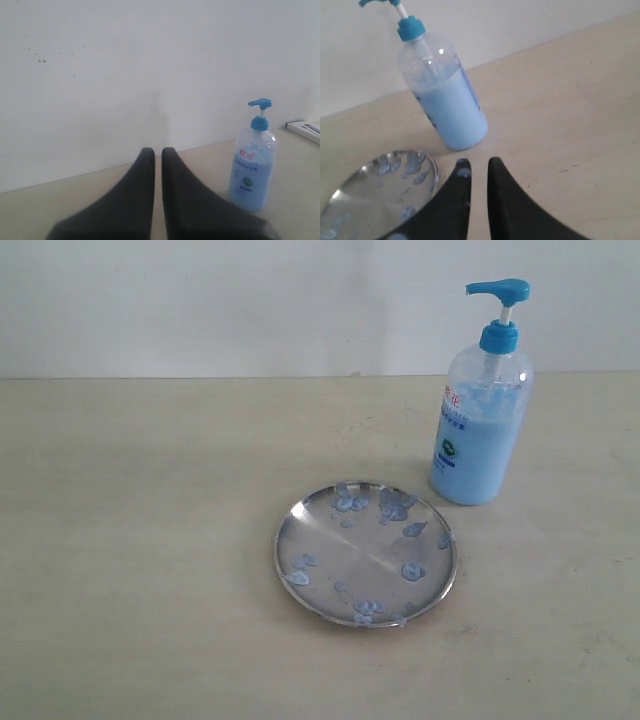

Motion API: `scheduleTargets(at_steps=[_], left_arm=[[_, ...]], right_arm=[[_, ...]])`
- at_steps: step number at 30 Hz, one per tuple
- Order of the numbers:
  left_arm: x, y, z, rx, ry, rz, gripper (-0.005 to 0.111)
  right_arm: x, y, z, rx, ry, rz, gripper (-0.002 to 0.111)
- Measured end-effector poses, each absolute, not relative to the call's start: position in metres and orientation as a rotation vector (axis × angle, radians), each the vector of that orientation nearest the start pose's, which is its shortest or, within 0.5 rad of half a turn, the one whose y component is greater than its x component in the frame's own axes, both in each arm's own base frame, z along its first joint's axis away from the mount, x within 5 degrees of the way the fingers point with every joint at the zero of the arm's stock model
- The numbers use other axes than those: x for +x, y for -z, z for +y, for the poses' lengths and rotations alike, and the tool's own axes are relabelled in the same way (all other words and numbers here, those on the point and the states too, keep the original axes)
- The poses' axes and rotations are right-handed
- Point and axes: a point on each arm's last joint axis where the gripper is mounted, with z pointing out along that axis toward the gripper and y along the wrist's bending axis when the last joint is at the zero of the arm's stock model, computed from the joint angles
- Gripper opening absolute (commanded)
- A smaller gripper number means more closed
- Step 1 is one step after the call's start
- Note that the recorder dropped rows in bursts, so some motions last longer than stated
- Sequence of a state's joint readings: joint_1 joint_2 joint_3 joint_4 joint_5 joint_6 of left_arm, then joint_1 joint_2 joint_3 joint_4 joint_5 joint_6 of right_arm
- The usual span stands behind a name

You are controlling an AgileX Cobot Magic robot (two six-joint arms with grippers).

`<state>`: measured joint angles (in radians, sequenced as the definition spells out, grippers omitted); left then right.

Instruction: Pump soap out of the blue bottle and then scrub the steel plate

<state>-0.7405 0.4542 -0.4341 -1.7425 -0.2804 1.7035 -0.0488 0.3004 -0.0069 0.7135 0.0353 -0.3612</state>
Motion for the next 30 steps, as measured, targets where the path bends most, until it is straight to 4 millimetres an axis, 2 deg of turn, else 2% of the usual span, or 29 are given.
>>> scheduleTargets(at_steps=[2,4,8,12,14,17,19,20,23,25,27,30], left_arm=[[0.090,-0.319,-0.049,0.322,0.404,1.544,0.004],[0.091,-0.305,-0.050,0.290,0.438,1.593,0.004],[0.097,-0.286,-0.055,0.195,0.521,1.700,0.004],[0.118,-0.294,-0.075,0.160,0.540,1.787,0.004],[0.139,-0.301,-0.098,0.214,0.538,1.838,0.004],[0.176,-0.292,-0.144,0.335,0.557,1.952,0.004],[0.196,-0.279,-0.170,0.396,0.583,2.022,0.004],[0.210,-0.266,-0.187,0.418,0.606,2.079,0.004],[0.232,-0.236,-0.221,0.419,0.722,2.200,0.004],[0.238,-0.220,-0.238,0.390,0.865,2.280,0.004],[0.237,-0.208,-0.253,0.370,1.089,2.356,0.004],[0.227,-0.208,-0.267,0.519,1.417,2.371,0.004]], right_arm=[[0.079,-0.189,0.001,0.248,-0.202,1.831,0.001],[0.078,-0.185,0.004,0.204,-0.210,1.876,0.001],[0.076,-0.181,0.008,0.300,-0.325,1.916,0.001],[0.071,-0.172,0.017,0.449,-0.521,2.022,0.001],[0.069,-0.168,0.020,0.489,-0.576,2.063,0.001],[0.067,-0.166,0.022,0.516,-0.611,2.090,0.001],[0.067,-0.166,0.022,0.519,-0.615,2.093,0.001],[0.067,-0.166,0.022,0.522,-0.617,2.093,0.001],[0.067,-0.166,0.022,0.524,-0.619,2.095,0.001],[0.067,-0.166,0.022,0.524,-0.619,2.095,0.001],[0.067,-0.166,0.022,0.524,-0.619,2.095,0.001],[0.067,-0.166,0.022,0.526,-0.620,2.095,0.001]])
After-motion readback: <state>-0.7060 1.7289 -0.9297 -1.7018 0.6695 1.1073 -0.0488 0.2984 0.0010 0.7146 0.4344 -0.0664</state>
